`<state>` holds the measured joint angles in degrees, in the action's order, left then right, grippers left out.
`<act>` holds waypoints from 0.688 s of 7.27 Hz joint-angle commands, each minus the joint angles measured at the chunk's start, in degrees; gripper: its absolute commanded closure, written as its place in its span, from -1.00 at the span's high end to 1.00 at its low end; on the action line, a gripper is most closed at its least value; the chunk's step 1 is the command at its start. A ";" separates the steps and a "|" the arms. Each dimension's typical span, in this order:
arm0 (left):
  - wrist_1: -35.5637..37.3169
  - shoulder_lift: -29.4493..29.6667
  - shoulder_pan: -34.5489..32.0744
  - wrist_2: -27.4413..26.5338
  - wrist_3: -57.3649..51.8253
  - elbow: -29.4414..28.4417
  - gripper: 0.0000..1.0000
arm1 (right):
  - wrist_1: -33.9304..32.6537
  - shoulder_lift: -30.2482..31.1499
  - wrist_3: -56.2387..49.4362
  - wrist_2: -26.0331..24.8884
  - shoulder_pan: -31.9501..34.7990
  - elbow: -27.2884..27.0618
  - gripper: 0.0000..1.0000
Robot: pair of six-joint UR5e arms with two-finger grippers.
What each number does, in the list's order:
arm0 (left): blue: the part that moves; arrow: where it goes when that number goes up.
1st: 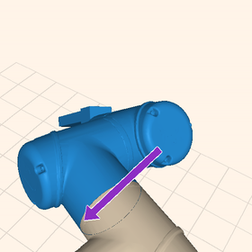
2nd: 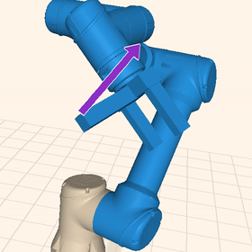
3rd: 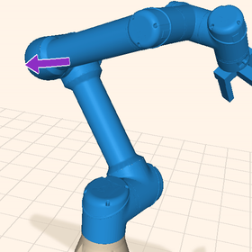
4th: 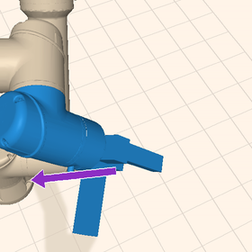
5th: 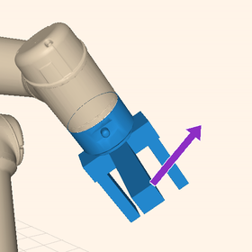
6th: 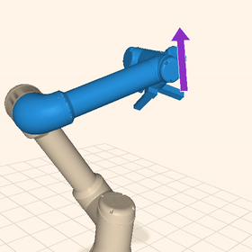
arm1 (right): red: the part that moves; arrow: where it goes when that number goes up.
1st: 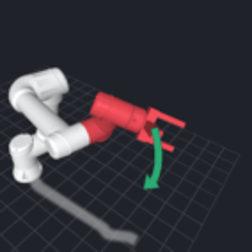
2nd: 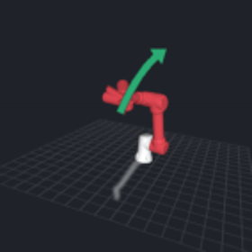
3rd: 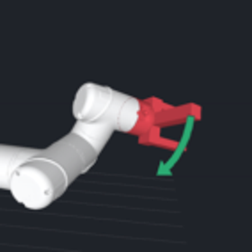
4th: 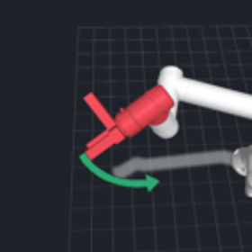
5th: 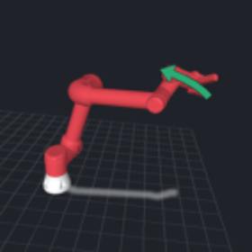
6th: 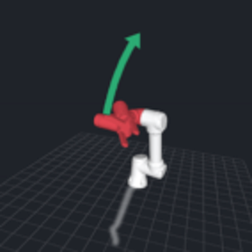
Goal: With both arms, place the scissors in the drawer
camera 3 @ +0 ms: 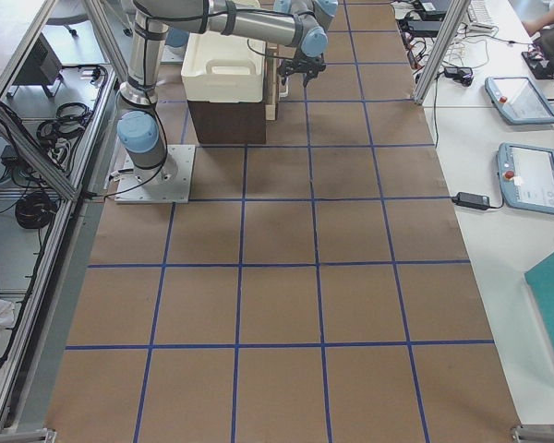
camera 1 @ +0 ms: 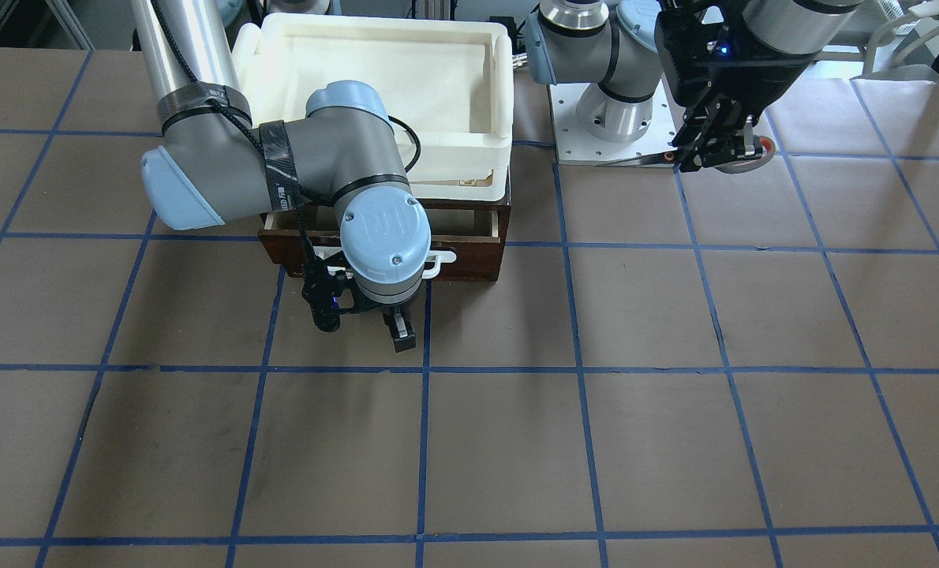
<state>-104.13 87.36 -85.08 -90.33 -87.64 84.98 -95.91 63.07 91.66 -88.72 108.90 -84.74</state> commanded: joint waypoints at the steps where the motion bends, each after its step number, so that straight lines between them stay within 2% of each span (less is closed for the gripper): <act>1: 4.19 0.35 -0.88 0.06 0.62 0.28 -0.82 | -0.33 -1.80 -0.43 -1.10 -0.27 3.16 1.00; 2: 6.72 0.44 -1.05 0.15 0.02 0.63 -0.84 | -0.41 -2.16 -0.43 -1.19 -0.35 3.96 1.00; 5: 6.93 0.53 -1.06 0.68 0.10 1.24 -0.89 | -0.41 -2.78 -3.14 -1.11 -1.06 5.37 1.00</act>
<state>-97.29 87.92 -86.11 -89.84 -87.66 86.05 -96.30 60.69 89.78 -89.84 108.15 -80.07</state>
